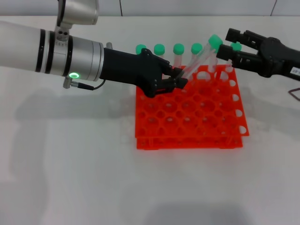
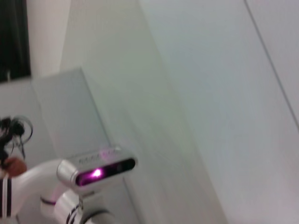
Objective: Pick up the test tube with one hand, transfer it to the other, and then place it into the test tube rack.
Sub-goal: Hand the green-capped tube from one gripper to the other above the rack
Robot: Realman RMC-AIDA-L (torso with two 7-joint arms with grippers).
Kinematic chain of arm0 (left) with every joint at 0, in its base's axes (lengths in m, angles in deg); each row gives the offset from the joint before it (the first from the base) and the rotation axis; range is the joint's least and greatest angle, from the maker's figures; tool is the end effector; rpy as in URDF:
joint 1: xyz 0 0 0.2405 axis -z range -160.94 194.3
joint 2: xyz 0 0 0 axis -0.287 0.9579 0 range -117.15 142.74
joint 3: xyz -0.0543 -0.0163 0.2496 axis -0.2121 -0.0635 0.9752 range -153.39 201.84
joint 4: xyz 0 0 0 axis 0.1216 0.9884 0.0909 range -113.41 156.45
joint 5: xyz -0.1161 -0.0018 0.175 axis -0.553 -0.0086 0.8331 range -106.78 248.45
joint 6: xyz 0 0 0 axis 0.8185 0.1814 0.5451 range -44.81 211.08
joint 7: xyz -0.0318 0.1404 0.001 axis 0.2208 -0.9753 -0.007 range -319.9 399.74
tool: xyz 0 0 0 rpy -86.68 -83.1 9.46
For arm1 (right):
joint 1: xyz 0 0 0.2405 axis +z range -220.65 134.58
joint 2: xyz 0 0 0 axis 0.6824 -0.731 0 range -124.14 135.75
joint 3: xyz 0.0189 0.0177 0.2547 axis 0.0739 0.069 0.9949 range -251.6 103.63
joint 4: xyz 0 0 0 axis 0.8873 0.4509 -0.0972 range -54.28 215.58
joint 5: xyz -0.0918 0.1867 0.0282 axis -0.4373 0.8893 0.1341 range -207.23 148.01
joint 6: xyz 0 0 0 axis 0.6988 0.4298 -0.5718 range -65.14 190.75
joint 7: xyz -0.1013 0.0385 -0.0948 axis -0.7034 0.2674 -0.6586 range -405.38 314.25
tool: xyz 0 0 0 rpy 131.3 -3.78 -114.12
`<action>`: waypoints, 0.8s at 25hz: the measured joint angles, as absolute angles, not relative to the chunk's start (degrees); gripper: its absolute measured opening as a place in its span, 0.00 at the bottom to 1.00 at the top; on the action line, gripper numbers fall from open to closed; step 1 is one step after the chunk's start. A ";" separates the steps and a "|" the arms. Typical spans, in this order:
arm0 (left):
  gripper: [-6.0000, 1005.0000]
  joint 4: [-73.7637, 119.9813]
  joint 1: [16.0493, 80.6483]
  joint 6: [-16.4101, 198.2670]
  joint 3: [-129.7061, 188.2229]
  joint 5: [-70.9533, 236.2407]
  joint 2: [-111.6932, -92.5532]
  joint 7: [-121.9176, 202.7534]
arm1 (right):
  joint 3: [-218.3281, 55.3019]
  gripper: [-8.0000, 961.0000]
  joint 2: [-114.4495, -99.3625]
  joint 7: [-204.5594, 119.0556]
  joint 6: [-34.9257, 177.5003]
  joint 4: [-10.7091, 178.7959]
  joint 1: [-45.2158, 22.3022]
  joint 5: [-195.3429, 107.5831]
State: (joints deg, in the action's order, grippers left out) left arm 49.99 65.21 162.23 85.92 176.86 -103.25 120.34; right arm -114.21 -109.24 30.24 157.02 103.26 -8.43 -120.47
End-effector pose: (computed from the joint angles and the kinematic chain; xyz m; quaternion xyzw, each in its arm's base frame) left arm -0.1633 0.3868 -0.0455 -0.9807 -0.0897 -0.1688 0.0419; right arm 0.2267 0.3482 0.0215 -0.8638 0.2169 0.4365 0.1276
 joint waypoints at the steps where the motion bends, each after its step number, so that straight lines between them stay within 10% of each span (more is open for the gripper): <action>1: 0.26 49.99 65.22 162.09 85.92 176.82 -103.29 120.33 | -114.24 0.90 -109.45 28.87 156.92 101.80 -8.44 -119.28; 20: 0.29 50.26 65.45 161.33 85.92 176.47 -103.75 120.34 | -114.55 0.89 -110.29 17.30 153.52 90.43 -6.90 -114.05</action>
